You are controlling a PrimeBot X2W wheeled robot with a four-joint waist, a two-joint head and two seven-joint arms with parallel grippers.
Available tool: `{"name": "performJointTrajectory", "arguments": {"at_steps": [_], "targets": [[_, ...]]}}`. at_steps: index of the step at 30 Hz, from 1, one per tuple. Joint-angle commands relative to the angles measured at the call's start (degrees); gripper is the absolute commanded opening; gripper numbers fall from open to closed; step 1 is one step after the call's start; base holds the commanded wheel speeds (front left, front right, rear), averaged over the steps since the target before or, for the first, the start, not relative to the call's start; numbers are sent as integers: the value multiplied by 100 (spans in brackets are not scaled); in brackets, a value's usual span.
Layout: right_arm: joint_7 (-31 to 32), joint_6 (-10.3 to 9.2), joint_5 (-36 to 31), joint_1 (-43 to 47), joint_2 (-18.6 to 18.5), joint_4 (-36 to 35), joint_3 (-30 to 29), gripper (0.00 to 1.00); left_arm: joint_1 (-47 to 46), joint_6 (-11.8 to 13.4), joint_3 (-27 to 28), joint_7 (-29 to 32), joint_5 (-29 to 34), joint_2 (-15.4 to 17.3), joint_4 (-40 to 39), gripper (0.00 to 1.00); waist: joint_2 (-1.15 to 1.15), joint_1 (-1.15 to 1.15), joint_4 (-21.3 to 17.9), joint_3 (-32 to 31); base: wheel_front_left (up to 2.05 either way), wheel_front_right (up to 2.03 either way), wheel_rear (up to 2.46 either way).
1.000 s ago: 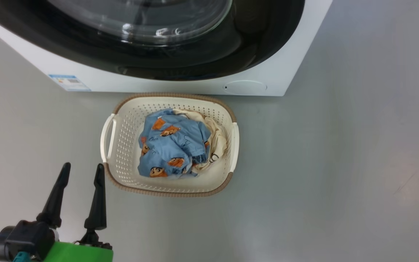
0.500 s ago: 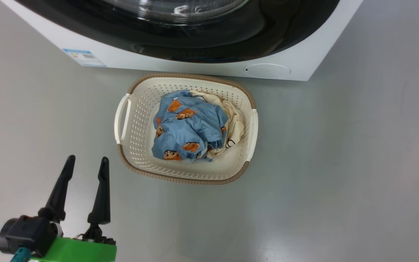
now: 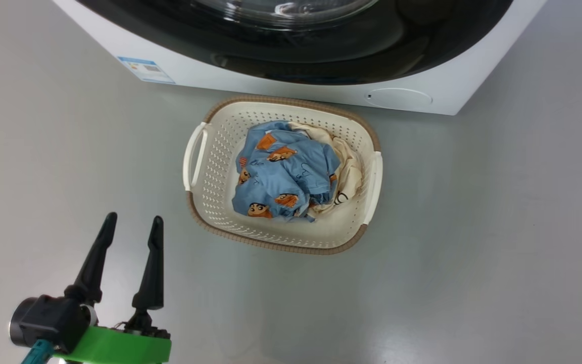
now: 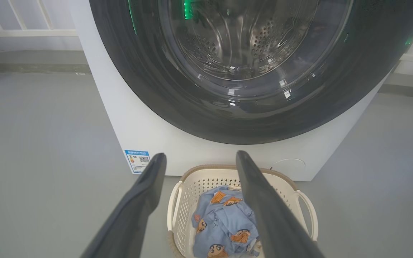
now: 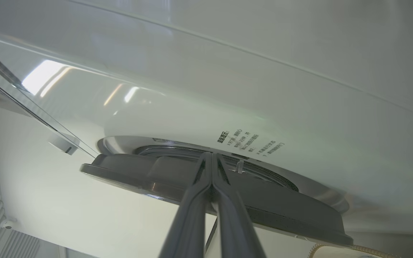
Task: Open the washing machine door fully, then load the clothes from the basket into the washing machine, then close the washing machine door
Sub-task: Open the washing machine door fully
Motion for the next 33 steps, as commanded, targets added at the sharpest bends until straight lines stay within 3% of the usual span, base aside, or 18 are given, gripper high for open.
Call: {"name": "performJointTrajectory", "arguments": {"at_steps": [1, 20, 33], "targets": [[31, 9, -48, -129, -26, -121, 98, 0, -17, -9, 177, -36, -51, 75, -90, 100, 0, 0, 65, 9, 0, 0, 0], [83, 9, -178, -820, -135, 34, 426, 0, 27, -9, 126, -36, -166, 36, -96, 100, 0, 0, 489, 311, 0, 0, 0], [101, 9, -210, -922, -157, 103, 622, 0, -28, -9, 146, -36, -333, 33, -77, 100, 0, 0, 572, 357, 0, 0, 0]]}}
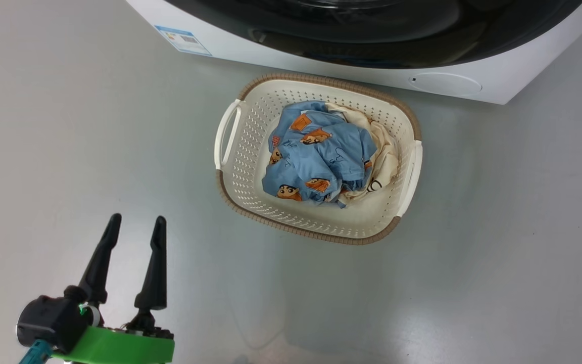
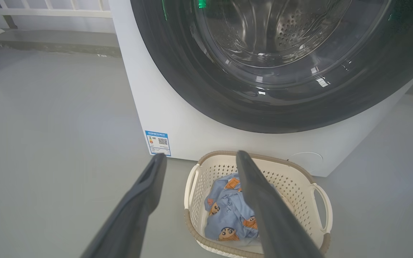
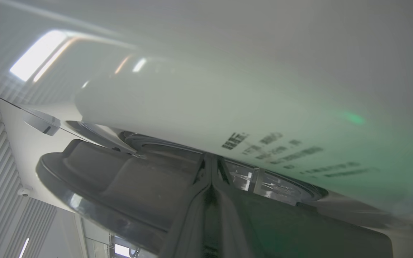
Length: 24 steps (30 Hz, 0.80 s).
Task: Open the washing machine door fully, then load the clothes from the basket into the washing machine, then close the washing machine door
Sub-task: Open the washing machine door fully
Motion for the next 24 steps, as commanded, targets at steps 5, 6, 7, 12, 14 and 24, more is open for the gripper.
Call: {"name": "performJointTrajectory", "arguments": {"at_steps": [5, 6, 7, 12, 14, 24], "targets": [[79, 9, -64, -81, 8, -112, 179, 0, -52, -9, 191, -36, -63, 96, -88, 100, 0, 0, -9, -8, 0, 0, 0], [79, 9, -64, -81, 8, -112, 179, 0, -52, -9, 191, -36, -63, 96, -88, 100, 0, 0, -9, -8, 0, 0, 0], [81, 9, -65, -83, 8, -106, 193, 0, -55, -9, 185, -36, -67, 96, -85, 100, 0, 0, -9, -10, 0, 0, 0], [92, 9, -68, -87, -6, -80, 253, 0, -66, -9, 177, -36, -79, 95, -77, 100, 0, 0, 6, -13, 0, 0, 0], [101, 9, -62, -90, -4, -70, 278, 0, -64, -9, 180, -36, -80, 95, -81, 100, 0, 0, 8, -14, 0, 0, 0], [228, 9, -47, -96, 86, -84, 522, 0, -88, -9, 225, -36, -119, 95, -109, 100, 0, 0, -56, 19, 0, 0, 0]]}}
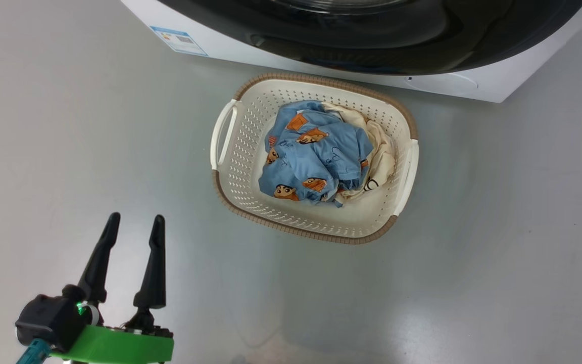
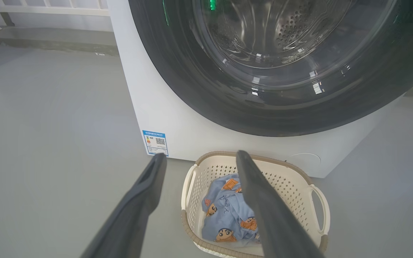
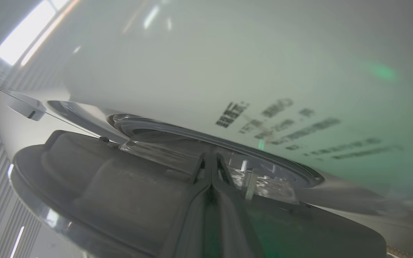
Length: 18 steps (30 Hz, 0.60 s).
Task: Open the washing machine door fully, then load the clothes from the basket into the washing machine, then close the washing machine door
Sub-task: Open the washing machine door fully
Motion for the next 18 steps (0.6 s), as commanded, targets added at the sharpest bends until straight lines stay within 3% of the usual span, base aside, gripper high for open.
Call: {"name": "performJointTrajectory", "arguments": {"at_steps": [1, 18], "targets": [[125, 9, -18, -66, 138, -149, 205, 0, -74, -9, 219, -36, -64, 99, -120, 100, 0, 0, -27, 15, 0, 0, 0], [312, 9, -26, 308, 424, -278, 731, 0, -163, -9, 200, -36, -112, 98, -40, 100, 0, 0, -290, -370, 0, 0, 0]]}}
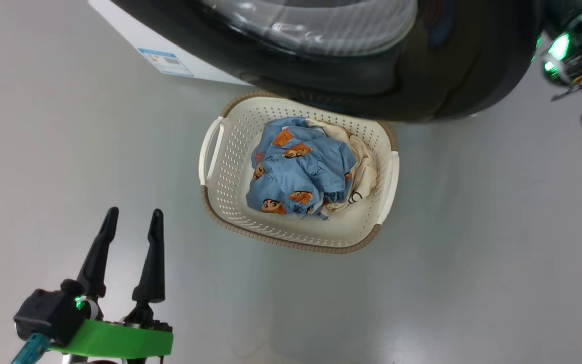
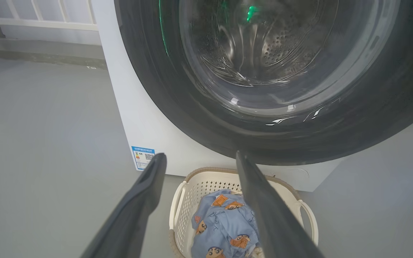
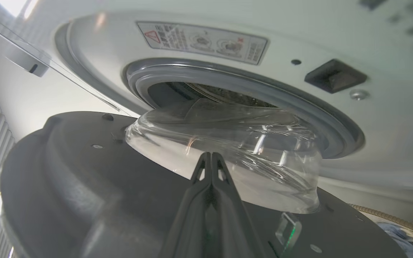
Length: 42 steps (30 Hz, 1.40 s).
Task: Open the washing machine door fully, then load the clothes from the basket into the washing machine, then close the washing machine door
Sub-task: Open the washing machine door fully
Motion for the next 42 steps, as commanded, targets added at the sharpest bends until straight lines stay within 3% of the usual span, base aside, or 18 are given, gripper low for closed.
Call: {"name": "performJointTrajectory", "arguments": {"at_steps": [1, 16, 42], "targets": [[64, 10, -27, 224, 182, -216, 188, 0, -45, -9, 193, -36, -72, 98, -86, 100, 0, 0, -85, -124, 0, 0, 0], [202, 10, 9, 869, 430, -423, 636, 0, 7, -9, 185, -36, -106, 98, 12, 100, 0, 0, -307, -745, 0, 0, 0], [427, 10, 68, 1868, 1118, -811, 1668, 0, 121, 14, -47, -36, -193, 98, 223, 100, 0, 0, -246, -1556, 0, 0, 0]]}}
